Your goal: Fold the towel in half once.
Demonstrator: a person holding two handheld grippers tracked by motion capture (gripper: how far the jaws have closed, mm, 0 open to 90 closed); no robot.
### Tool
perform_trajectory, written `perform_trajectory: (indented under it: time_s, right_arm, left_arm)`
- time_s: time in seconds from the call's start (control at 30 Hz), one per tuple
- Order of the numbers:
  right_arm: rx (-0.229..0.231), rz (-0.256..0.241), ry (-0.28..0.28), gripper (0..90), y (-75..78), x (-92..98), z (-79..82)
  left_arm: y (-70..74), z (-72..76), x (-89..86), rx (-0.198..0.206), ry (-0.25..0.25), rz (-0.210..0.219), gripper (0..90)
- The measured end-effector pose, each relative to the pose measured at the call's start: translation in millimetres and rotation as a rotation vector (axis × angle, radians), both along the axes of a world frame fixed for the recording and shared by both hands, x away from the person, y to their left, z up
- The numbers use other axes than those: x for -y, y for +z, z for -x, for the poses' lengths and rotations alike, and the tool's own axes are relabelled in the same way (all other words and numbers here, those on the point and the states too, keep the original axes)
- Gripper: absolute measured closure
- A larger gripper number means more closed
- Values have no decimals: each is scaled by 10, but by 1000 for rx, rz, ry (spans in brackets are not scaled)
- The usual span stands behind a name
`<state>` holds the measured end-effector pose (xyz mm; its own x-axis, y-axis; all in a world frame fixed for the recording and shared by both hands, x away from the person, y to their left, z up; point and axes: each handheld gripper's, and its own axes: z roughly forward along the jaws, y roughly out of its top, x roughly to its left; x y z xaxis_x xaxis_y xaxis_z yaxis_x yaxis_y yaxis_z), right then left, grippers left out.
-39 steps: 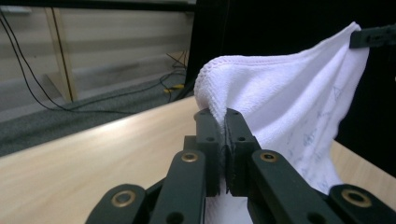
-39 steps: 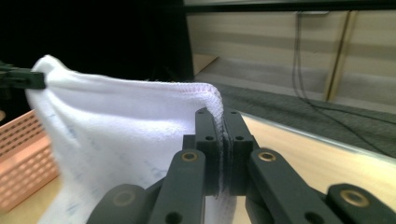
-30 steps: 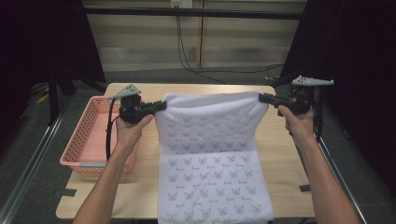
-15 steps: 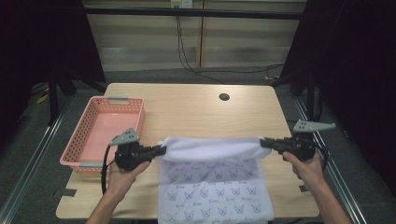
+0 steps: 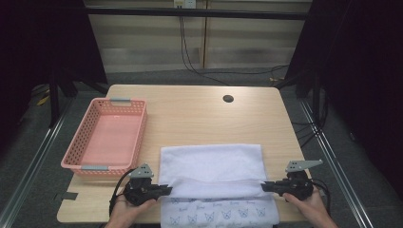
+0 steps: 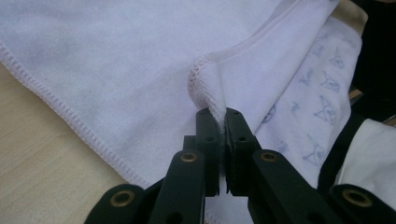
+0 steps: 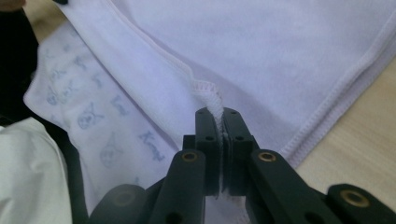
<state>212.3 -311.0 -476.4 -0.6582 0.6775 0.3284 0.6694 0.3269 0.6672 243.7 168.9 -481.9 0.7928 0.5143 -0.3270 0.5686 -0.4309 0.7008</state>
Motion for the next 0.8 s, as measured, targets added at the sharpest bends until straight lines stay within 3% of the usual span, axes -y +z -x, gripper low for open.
perform_trajectory:
  time_s: [0.2, 0.27, 0.4, 0.53, 0.6, 0.77, 0.8]
  right_arm:
    - [-30, 49, 13, 872, -89, -30, -8]
    - [-45, 100, 29, 871, -147, -100, -18]
    - [-46, 104, 28, 872, -158, -110, -37]
    - [-50, 107, 26, 873, -158, -114, -40]
    - [-43, 109, 24, 872, -159, -125, -44]
    - [-37, 113, 11, 873, -163, -135, -113]
    - [-15, 125, 1, 873, -165, -145, -135]
  left_arm:
    - [-74, -13, 30, -22, -12, -46, 864]
    - [-99, -22, 57, -24, -3, -75, 864]
    - [-131, -70, 70, -38, 1, -82, 866]
    - [-130, -90, 102, -3, 23, -104, 869]
    - [-143, -158, 103, -25, 35, -89, 871]
    - [-148, -323, 151, -6, 47, -97, 872]
    - [-154, -411, 171, -17, 63, -88, 871]
